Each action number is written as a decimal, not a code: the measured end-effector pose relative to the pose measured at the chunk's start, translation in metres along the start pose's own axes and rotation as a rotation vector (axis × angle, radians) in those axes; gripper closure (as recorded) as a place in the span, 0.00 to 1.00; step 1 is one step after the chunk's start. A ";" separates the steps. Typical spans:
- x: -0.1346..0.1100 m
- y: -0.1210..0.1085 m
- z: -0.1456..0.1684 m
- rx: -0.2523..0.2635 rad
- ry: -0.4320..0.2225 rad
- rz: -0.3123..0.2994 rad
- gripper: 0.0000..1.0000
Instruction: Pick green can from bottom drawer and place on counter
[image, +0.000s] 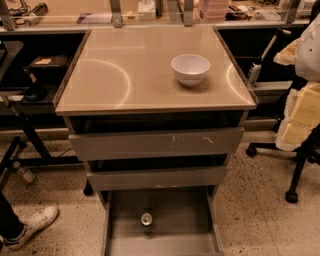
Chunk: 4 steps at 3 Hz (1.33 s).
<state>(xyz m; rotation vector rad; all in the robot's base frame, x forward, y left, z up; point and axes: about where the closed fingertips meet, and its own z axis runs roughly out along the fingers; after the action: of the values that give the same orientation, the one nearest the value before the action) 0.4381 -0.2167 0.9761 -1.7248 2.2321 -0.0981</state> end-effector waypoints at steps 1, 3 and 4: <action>0.000 0.000 0.000 0.000 0.000 0.000 0.00; -0.002 0.025 0.058 -0.053 -0.055 0.010 0.00; 0.000 0.046 0.127 -0.109 -0.074 0.026 0.00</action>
Offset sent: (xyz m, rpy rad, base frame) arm -0.0045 0.0068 -0.0407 0.0449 0.0377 0.0095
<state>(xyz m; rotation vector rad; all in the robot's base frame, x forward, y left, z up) 0.4321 -0.1872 0.8450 -1.7236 2.2428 0.0936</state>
